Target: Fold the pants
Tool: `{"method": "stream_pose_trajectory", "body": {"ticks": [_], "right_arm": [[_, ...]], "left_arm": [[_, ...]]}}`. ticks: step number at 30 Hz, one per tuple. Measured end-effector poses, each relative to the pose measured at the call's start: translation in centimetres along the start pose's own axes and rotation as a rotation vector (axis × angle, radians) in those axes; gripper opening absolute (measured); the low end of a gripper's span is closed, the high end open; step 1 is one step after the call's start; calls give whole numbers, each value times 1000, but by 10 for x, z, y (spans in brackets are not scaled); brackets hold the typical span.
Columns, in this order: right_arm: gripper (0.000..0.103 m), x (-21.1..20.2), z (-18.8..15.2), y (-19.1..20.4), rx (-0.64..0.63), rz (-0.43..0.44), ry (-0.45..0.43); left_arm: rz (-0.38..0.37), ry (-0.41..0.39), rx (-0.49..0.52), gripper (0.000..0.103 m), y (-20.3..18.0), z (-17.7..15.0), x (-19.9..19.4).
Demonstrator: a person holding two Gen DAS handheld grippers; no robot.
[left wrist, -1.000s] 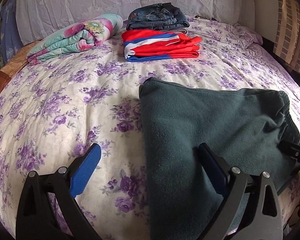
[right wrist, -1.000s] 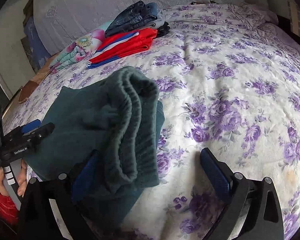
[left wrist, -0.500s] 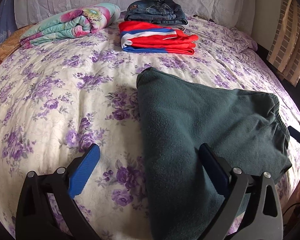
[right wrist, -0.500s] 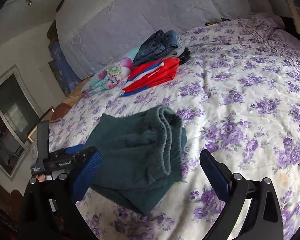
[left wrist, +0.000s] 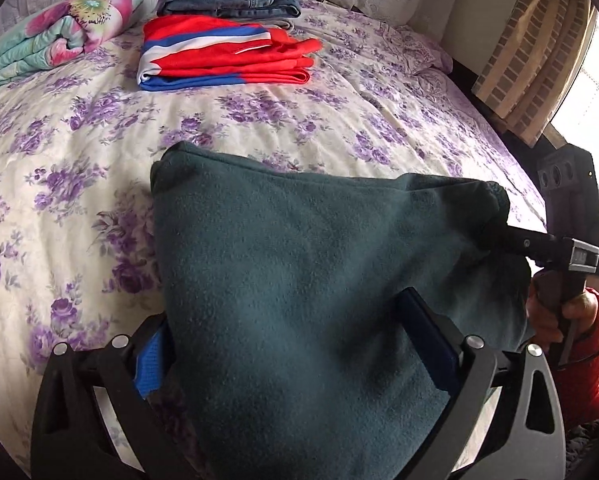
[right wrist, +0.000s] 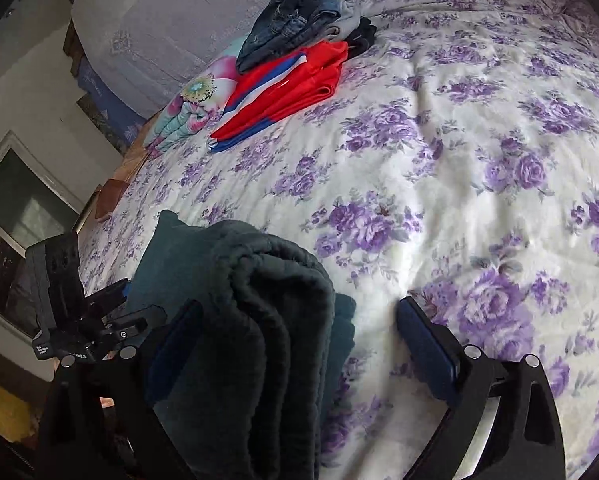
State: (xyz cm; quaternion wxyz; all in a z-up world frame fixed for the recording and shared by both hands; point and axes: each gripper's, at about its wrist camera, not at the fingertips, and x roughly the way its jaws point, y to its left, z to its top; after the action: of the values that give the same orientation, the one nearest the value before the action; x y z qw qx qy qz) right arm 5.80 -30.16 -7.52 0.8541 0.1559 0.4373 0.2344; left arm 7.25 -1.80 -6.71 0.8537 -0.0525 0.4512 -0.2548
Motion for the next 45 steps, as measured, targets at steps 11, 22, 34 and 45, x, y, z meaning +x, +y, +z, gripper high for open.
{"method": "stream_pose_trajectory", "body": {"ticks": [11, 22, 34, 45], "right_arm": [[26, -22, 16, 23, -55, 77, -103], [25, 19, 199, 51, -138, 7, -274], [57, 184, 276, -16, -99, -298, -233], [66, 101, 213, 19, -85, -307, -499]], "left_arm": [[-89, -26, -71, 20, 20, 27, -17], [105, -273, -6, 20, 47, 186, -43], [359, -181, -109, 53, 142, 260, 91], [461, -351, -210, 79, 118, 223, 29]]}}
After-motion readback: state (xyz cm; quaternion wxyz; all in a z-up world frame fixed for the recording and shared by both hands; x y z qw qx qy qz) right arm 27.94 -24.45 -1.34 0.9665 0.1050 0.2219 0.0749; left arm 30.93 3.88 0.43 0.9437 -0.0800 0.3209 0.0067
